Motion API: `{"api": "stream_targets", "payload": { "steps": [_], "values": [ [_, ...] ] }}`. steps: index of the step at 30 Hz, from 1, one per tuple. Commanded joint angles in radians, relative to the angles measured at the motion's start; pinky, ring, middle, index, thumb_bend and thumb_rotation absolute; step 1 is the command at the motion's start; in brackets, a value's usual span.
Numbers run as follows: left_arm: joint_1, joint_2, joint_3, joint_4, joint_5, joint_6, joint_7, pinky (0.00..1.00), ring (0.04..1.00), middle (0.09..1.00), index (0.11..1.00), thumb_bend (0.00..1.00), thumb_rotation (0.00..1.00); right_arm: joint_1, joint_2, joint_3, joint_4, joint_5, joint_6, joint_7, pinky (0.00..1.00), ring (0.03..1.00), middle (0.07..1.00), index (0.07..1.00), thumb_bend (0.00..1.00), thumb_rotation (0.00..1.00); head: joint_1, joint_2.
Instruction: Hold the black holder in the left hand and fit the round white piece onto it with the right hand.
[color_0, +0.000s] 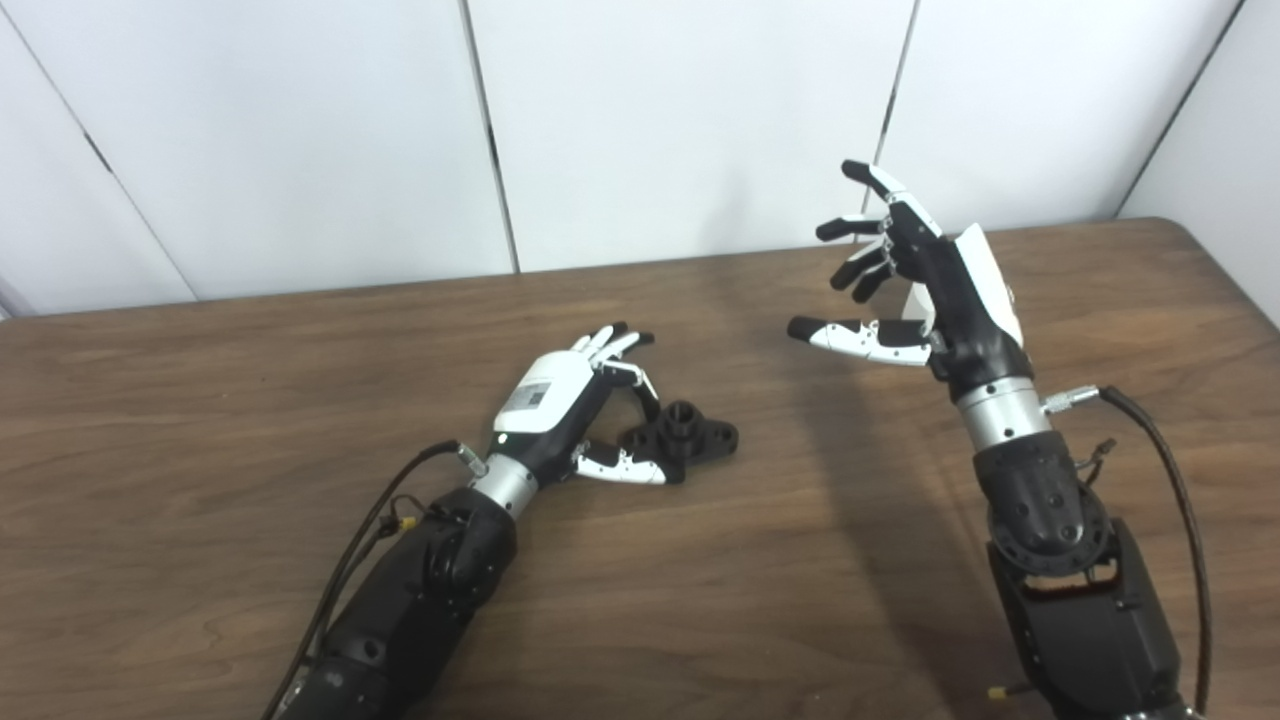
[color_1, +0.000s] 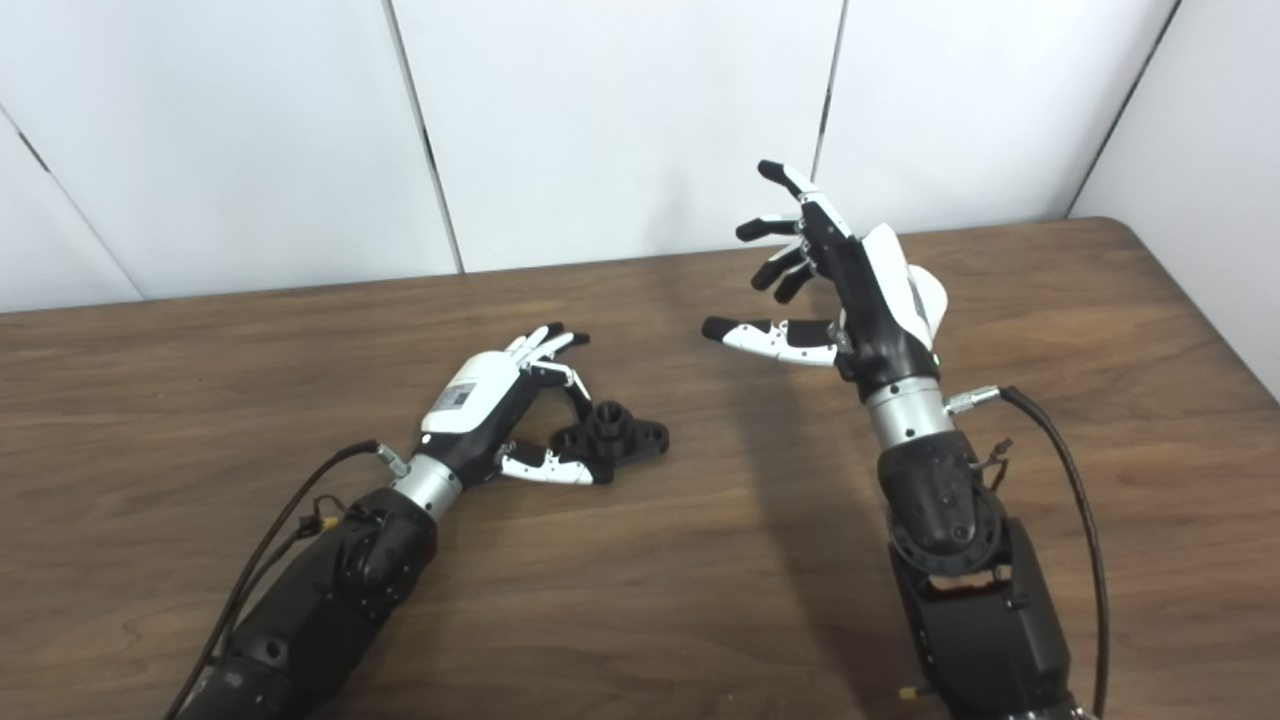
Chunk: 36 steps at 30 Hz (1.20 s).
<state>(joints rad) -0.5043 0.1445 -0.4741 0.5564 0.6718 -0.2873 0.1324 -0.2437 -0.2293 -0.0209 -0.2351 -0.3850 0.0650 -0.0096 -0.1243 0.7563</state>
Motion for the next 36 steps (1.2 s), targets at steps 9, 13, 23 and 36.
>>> {"api": "stream_targets", "payload": {
  "steps": [9, 13, 23, 36],
  "values": [
    [0.031, -0.008, -0.017, 0.023, 0.032, 0.023, 0.003, 1.00, 0.980, 0.858, 0.474, 0.52, 0.08, -0.024, -0.022, -0.011, -0.034, -0.004, -0.012, -0.003, 0.38, 0.493, 0.684, 0.904, 0.59, 0.19, -0.010, -0.003],
    [0.033, -0.009, -0.018, 0.031, 0.029, 0.020, -0.002, 1.00, 0.979, 0.861, 0.474, 0.52, 0.08, -0.021, -0.032, -0.017, -0.034, -0.011, -0.014, -0.006, 0.39, 0.501, 0.688, 0.909, 0.59, 0.19, -0.038, -0.019],
    [0.056, 0.011, -0.015, 0.060, 0.023, -0.017, 0.020, 1.00, 0.987, 0.872, 0.475, 0.52, 0.08, -0.080, -0.243, -0.087, -0.034, -0.092, 0.116, 0.086, 0.48, 0.615, 0.758, 0.687, 0.63, 0.17, -0.181, -0.117],
    [0.057, 0.037, -0.007, 0.154, 0.017, -0.117, 0.064, 1.00, 0.986, 0.879, 0.475, 0.52, 0.08, -0.154, -0.424, 0.003, 0.027, -0.307, 0.247, 0.203, 0.70, 0.846, 0.844, 0.753, 0.76, 0.26, -0.290, -0.250]
  ]
}}
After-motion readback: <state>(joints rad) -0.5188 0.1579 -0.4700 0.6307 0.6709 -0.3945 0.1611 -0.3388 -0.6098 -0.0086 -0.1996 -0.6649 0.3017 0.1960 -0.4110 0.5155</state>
